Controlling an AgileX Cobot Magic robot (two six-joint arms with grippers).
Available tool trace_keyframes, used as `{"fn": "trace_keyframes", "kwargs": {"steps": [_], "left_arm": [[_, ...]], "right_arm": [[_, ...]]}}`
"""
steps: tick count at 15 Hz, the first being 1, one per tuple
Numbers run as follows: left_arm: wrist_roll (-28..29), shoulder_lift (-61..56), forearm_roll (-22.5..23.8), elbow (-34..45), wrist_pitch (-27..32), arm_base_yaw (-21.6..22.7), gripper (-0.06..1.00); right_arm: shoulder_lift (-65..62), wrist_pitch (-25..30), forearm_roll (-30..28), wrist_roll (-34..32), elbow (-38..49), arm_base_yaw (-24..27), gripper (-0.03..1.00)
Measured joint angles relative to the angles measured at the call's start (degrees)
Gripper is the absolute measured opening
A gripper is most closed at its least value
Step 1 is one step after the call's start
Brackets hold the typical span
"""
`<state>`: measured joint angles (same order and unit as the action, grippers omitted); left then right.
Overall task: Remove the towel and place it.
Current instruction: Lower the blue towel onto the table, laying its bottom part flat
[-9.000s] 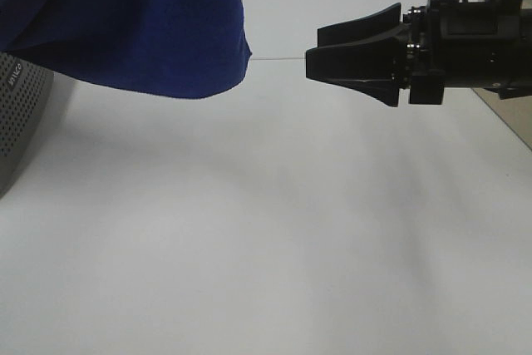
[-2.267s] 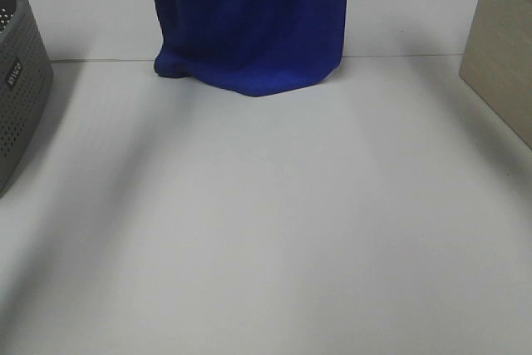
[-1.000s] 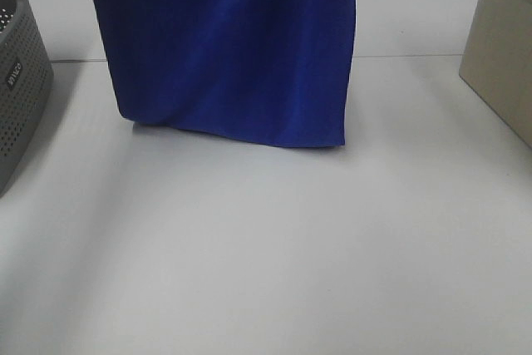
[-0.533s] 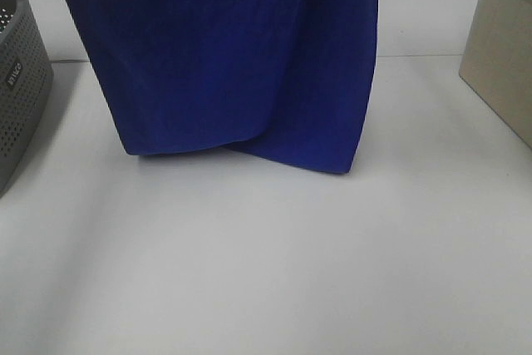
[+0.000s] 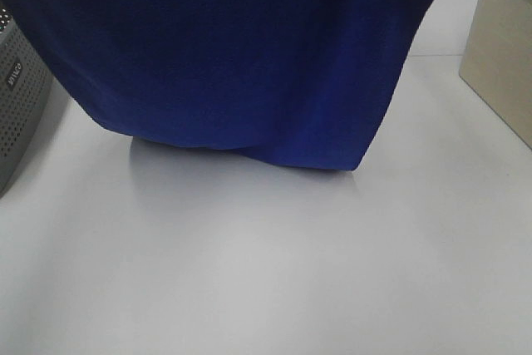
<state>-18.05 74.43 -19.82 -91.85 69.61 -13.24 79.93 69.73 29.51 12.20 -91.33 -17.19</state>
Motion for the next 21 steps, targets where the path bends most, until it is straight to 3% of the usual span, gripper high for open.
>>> {"fn": "trace_keyframes", "kwargs": {"steps": [4,6,13,17,21], "left_arm": [[-1.3,-4.9,-3.0,0.8,0.0,-0.3,0.00],[-4.6,-7.5,-6.7,1.0,0.1,-0.3,0.00],[-10.4,-8.2,-7.5,1.0,0.1,-0.3,0.00],[-12.0,-2.2,-5.2,-1.4,-1.9,-0.3,0.00],[-12.1,9.3,0.6,-14.7,-4.0,-0.3,0.00]], "right_arm": [[-5.6,-0.1,0.6,-0.4,0.7,0.0,0.02],[-9.7,0.0,0.1,-0.5,1.0,0.0,0.02],[-11.1,-0.1,-1.5,1.9,1.3,0.0,0.02],[-6.4,-5.7,-6.5,2.8,-1.4,-0.1,0.02],[2.3,-14.9,-10.5,2.8,-8.6,-0.2,0.02]]}}
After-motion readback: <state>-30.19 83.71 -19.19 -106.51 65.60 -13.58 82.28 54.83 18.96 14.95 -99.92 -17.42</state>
